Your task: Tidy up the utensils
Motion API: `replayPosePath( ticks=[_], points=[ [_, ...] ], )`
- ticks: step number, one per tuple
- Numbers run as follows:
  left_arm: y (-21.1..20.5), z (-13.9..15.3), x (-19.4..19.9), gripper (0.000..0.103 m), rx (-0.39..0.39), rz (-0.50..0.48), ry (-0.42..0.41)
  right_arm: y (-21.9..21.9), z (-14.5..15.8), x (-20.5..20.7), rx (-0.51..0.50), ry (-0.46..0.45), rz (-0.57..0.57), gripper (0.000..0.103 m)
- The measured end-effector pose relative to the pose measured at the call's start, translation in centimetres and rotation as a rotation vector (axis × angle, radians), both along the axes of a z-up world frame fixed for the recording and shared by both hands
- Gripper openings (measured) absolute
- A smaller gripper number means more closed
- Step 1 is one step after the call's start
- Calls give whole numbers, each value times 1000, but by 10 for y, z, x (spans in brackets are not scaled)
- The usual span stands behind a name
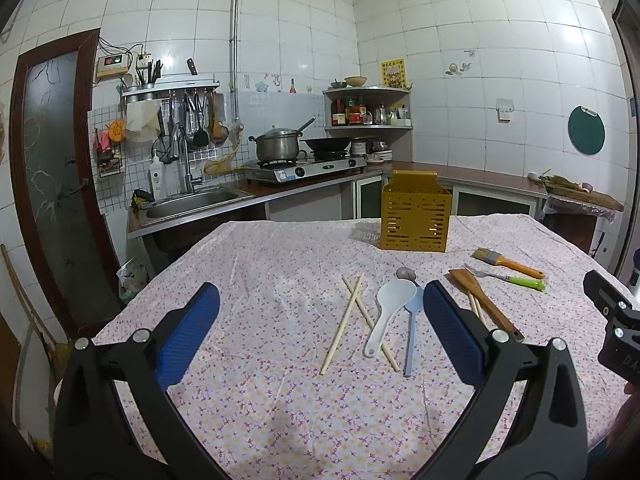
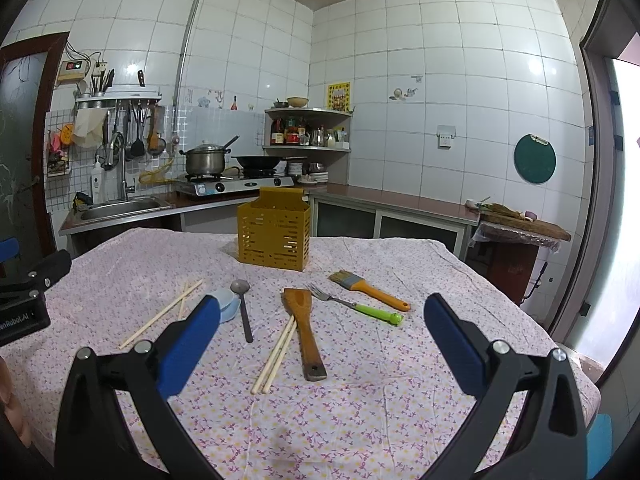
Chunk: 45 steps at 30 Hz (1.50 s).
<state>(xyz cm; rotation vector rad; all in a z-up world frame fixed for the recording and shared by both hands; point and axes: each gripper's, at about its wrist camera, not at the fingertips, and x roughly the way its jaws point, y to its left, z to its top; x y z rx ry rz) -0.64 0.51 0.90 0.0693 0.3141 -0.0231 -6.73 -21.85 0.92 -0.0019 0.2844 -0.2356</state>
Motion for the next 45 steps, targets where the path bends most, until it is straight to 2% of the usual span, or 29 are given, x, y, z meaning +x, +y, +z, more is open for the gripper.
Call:
replayPosePath(
  ticks=[45],
  points=[
    [0,5,-1,99,-1,-3,-4,1,-2,-1,-3,-4,-2,99]
  ],
)
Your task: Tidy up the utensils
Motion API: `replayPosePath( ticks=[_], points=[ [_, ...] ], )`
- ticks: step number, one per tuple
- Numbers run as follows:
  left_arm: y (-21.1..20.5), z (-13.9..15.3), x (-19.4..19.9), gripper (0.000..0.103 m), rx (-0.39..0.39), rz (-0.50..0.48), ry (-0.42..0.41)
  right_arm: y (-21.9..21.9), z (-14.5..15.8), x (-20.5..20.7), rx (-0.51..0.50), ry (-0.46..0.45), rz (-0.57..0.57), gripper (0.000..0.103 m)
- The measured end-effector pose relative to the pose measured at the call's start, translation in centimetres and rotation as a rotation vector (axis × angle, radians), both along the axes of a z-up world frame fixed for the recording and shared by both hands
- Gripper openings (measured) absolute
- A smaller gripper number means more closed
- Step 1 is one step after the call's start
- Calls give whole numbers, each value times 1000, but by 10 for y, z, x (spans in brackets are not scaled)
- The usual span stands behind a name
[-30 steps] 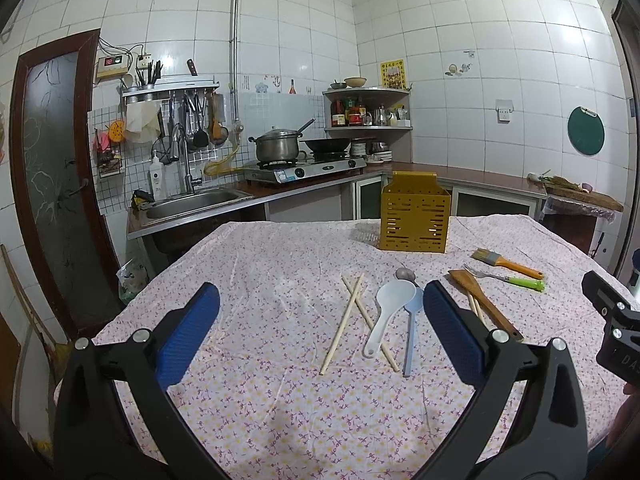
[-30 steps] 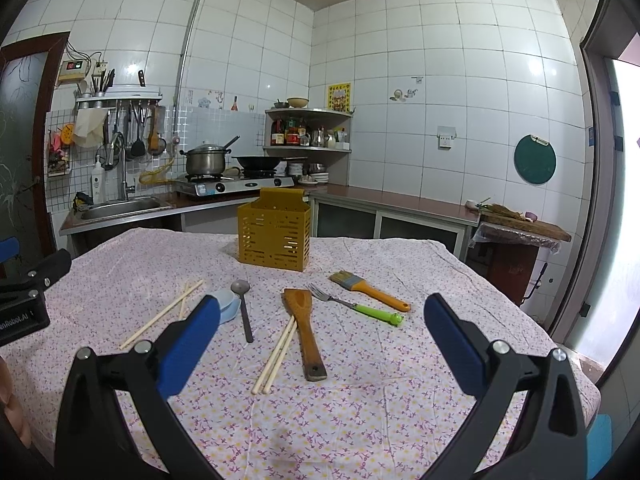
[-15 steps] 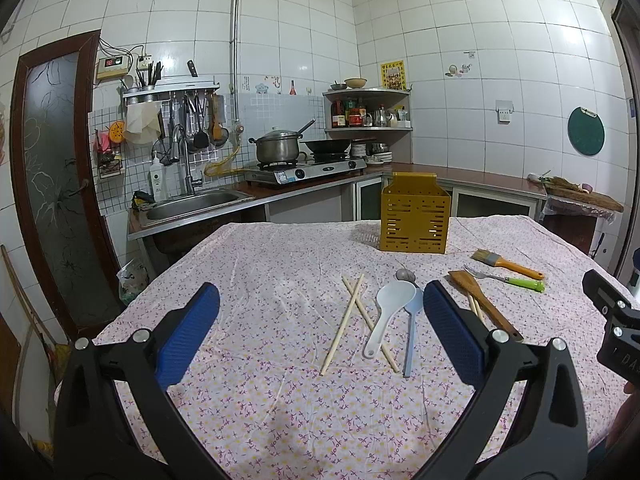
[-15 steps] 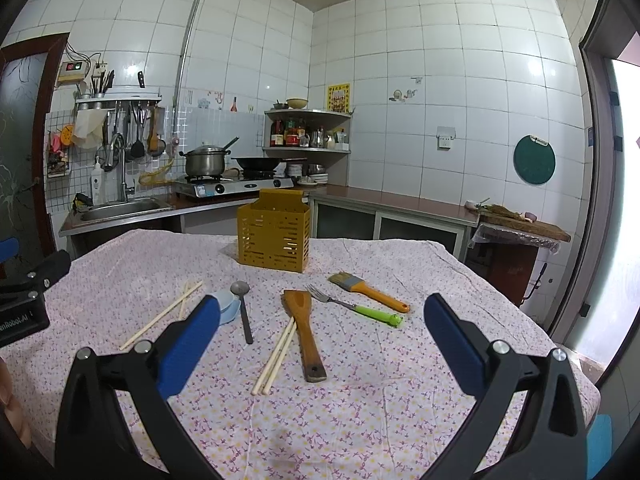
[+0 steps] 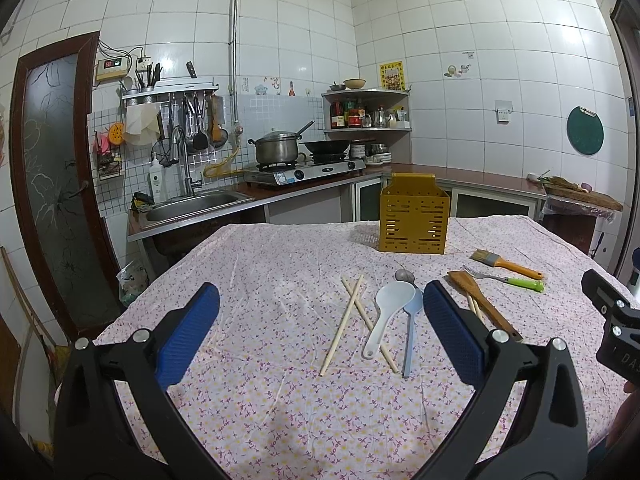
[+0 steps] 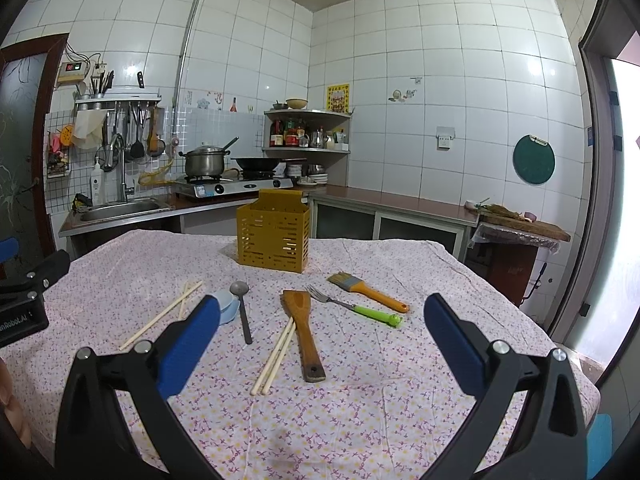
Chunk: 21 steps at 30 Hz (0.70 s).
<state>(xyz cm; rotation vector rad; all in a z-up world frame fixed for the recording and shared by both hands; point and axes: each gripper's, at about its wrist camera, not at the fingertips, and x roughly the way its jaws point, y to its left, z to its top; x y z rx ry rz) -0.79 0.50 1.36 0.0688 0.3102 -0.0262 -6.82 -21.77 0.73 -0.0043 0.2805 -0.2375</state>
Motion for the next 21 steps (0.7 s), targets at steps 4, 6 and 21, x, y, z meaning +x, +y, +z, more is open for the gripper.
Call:
replayPosePath(
  ticks=[4,6,21],
  points=[
    [0,0,0,99,2,1,-2,0,0,0,1,-1,1,99],
    [0,1,0,99,1,2,-4,0,-1,0,-1,-2,1,100],
    [-5,-5,3,99,7,-8,5,-1,-1,1,2,5,3,99]
  ],
)
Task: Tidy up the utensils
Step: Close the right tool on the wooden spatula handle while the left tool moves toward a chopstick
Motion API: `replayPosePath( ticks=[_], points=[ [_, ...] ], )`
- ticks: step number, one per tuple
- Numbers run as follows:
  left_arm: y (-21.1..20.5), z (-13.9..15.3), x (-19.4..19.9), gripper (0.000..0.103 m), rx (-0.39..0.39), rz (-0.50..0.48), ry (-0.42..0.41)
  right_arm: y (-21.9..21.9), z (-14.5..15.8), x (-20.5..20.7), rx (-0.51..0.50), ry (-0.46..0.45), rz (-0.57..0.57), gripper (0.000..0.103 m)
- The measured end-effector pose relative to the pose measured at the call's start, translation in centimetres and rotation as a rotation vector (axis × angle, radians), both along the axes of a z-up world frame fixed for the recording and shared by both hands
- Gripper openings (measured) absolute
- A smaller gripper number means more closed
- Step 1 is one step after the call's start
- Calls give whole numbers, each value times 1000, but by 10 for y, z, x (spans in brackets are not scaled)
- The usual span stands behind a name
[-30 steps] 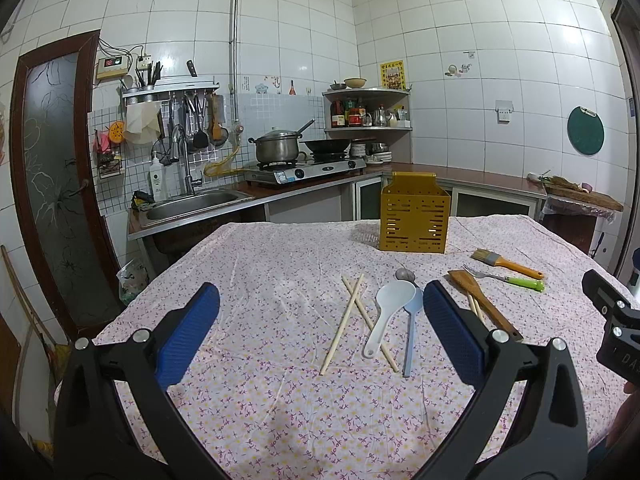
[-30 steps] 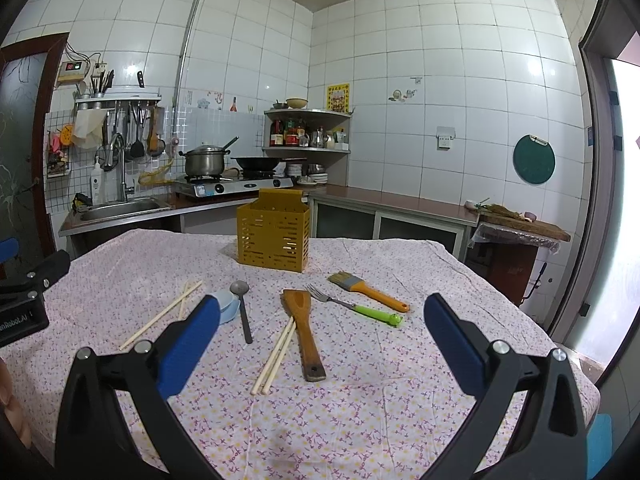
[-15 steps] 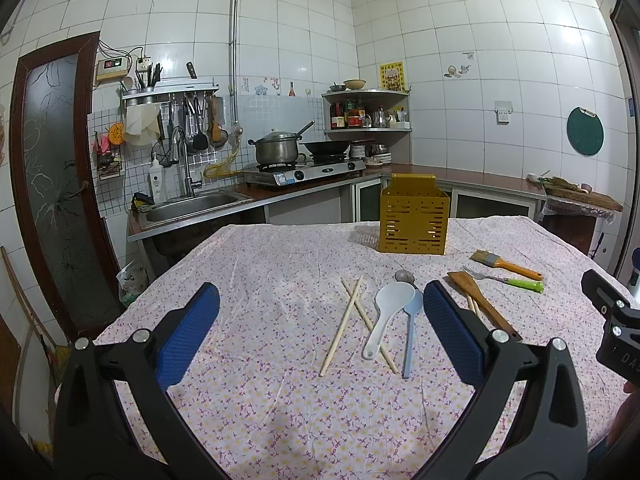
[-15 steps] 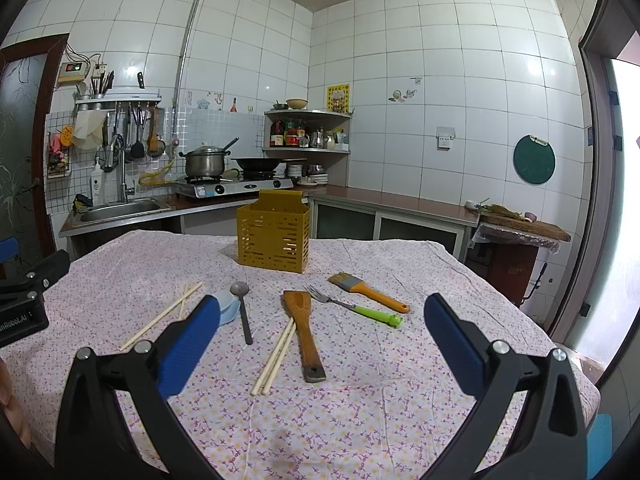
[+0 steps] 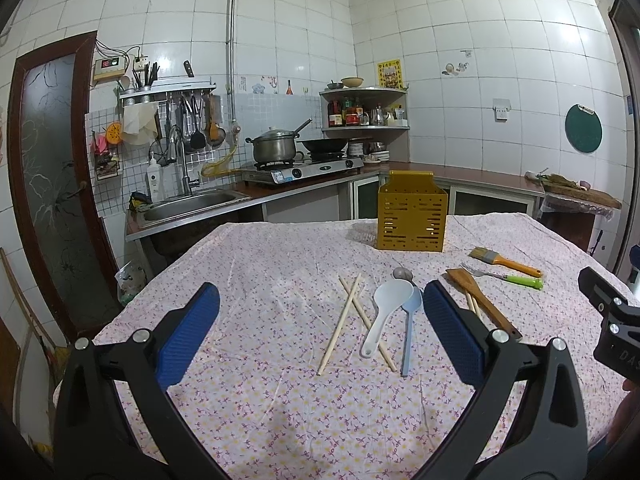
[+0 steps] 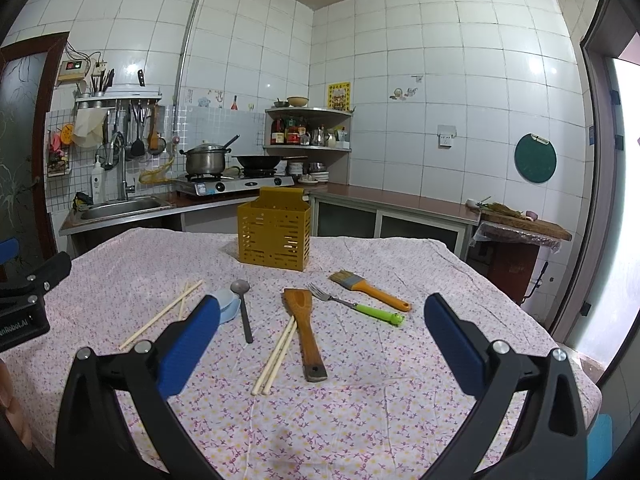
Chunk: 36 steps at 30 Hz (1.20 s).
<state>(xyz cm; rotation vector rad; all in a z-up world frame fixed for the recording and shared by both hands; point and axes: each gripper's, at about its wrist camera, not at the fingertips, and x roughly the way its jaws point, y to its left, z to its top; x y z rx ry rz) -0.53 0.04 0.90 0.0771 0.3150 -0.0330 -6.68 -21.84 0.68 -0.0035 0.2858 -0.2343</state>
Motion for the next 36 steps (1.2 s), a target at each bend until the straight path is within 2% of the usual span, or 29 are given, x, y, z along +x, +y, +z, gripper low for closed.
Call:
replayPosePath(
  ticks=[8,12,15,18,24,28,31,36],
  points=[
    [1,-8,11,99,-8,0,30,-6,-4,10,28,25,10,100],
    [1,-15,22,99,-23,-33,82,-7,-10,22,2,64,-19,100],
    [-2,-21,30,99,0,-31,93,-7,-16,33,-12,92,-5,99],
    [-4,-27,39,99,20,-33,102,-13,-27,53,9,164,21,99],
    [-12,-38,76,99,71,-49,186,-26,-47,94,38,257,17,99],
    [-12,-42,103,98,75,-26,241,-30,-54,121,48,307,19,99],
    [-10,-46,123,98,65,-46,293,-37,-59,138,77,354,15,99],
    [-7,-55,155,98,45,-51,375,-48,-68,164,69,408,11,99]
  ],
)
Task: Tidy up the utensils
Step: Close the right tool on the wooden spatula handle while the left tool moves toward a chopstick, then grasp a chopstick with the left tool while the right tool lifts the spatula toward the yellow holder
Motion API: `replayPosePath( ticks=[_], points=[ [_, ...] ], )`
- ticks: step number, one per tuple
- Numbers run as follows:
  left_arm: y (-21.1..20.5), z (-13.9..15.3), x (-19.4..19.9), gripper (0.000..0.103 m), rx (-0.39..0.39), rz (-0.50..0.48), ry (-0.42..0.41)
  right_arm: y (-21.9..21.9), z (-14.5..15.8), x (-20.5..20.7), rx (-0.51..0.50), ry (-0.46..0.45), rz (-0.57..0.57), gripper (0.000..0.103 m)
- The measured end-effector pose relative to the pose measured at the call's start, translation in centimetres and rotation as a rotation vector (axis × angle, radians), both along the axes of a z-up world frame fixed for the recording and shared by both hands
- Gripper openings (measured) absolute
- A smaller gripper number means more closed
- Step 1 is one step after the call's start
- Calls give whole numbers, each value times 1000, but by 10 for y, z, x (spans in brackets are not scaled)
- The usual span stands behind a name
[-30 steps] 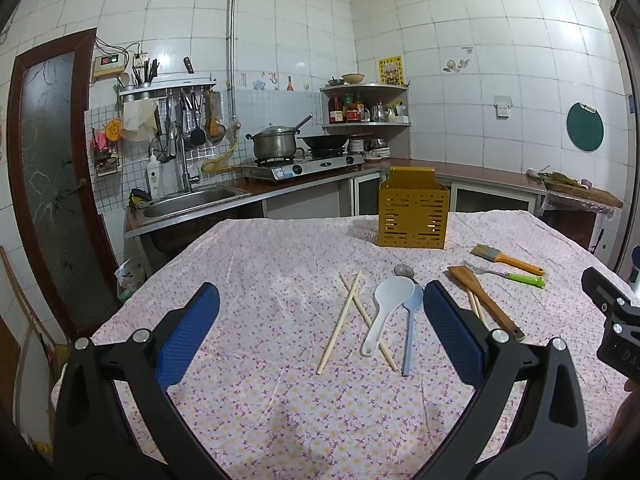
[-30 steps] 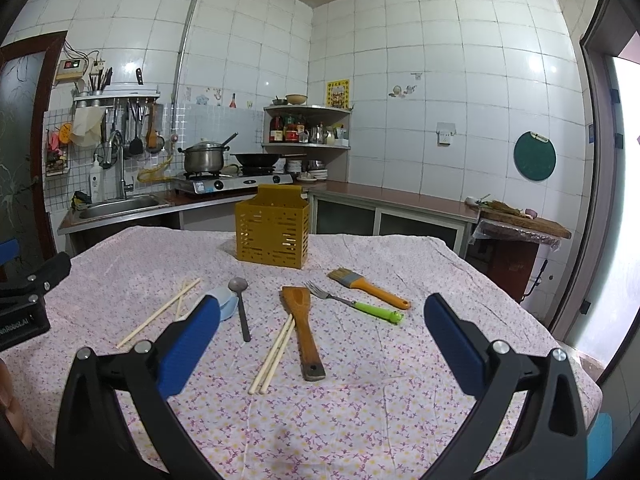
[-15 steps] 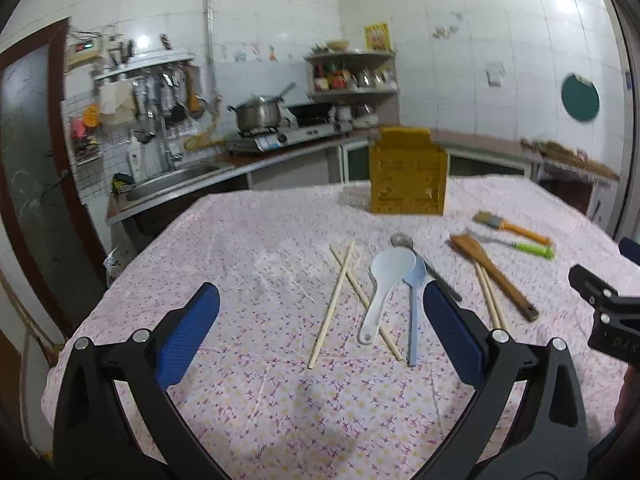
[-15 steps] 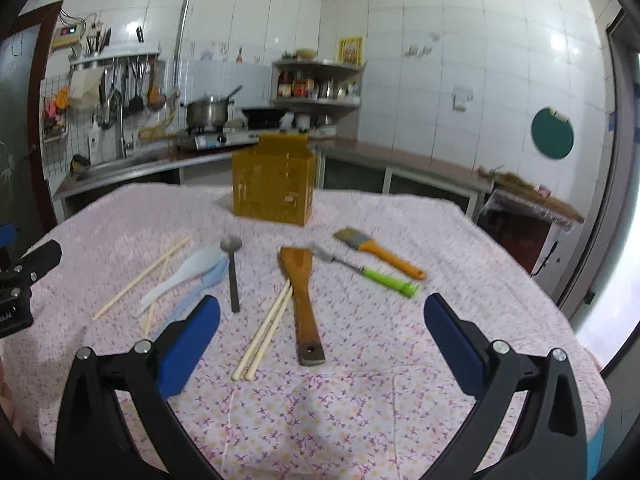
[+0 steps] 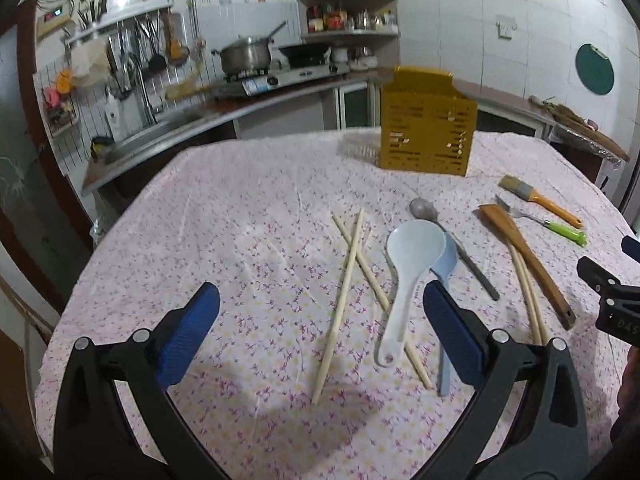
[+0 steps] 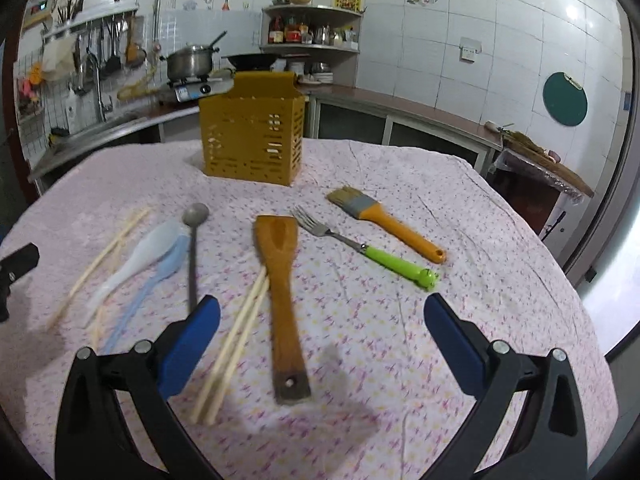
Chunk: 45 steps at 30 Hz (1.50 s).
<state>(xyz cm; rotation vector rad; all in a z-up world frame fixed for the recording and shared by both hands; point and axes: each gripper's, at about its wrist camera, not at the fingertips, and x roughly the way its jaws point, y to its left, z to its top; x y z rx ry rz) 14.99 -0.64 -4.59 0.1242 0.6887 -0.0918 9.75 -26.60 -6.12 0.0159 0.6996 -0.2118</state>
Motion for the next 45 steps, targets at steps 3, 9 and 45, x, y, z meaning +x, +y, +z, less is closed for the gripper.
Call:
replayPosePath(
  ticks=[3,9,45],
  points=[
    [-1,-4,23,98,-16,-13,63,-10,-4,16,49,43,13,99],
    [-6,-16,63,93,-14,-45,177,-20,-22,55,101,152,61,90],
    [-26,-65,156,21,-18,-62,552,-22,-51,136,288,415,151,31]
  ],
)
